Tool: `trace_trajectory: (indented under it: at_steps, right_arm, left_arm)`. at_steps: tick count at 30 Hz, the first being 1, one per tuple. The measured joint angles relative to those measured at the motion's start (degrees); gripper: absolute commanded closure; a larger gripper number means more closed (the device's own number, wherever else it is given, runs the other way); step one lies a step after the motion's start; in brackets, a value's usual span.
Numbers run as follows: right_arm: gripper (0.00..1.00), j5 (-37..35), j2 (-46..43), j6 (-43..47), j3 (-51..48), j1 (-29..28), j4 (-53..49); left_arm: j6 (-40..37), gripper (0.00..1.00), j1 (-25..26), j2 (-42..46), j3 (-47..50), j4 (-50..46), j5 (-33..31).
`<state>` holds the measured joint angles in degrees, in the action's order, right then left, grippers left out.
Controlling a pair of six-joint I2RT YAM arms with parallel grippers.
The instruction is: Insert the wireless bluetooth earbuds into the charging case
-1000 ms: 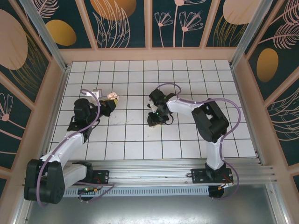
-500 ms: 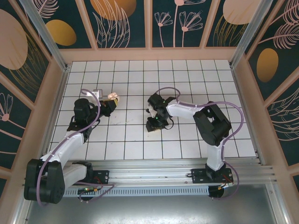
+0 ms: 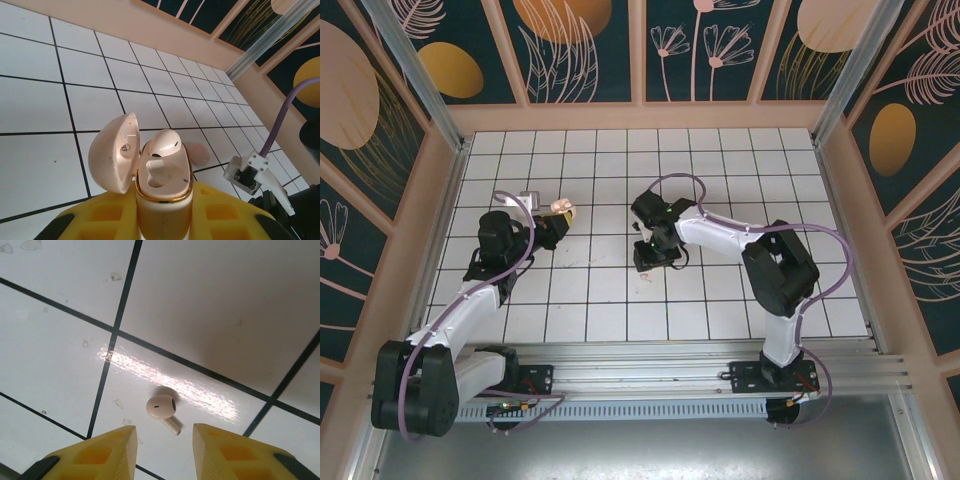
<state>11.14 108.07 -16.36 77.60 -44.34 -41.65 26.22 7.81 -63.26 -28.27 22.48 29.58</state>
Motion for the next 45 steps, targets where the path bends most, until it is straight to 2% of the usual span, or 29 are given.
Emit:
trace_trajectory:
  at_steps: [17,30,32,36,45]
  right_arm:
    - [0.66,-3.02,7.65,1.4,6.32,-2.93,-3.8]
    - [0.75,-5.35,10.19,1.66,7.3,-3.34,-4.9]
    - [0.75,-5.53,10.19,1.66,7.3,-3.39,-4.9]
    - [0.68,-5.55,10.19,1.55,7.3,-3.41,-4.92]
    - [0.68,-6.36,10.19,0.98,7.26,-3.78,-4.92]
  left_arm:
    - [-0.02,0.78,0.0,0.0,0.0,0.0,-0.02]
    - [-0.46,0.78,0.0,0.0,-0.02,-0.04,-0.02]
    - [-0.46,0.78,0.0,0.0,-0.02,-0.04,-0.02]
    - [-0.48,0.78,0.0,0.0,-0.02,-0.07,-0.02]
    - [-0.48,0.78,0.0,0.0,-0.02,-0.07,-0.02]
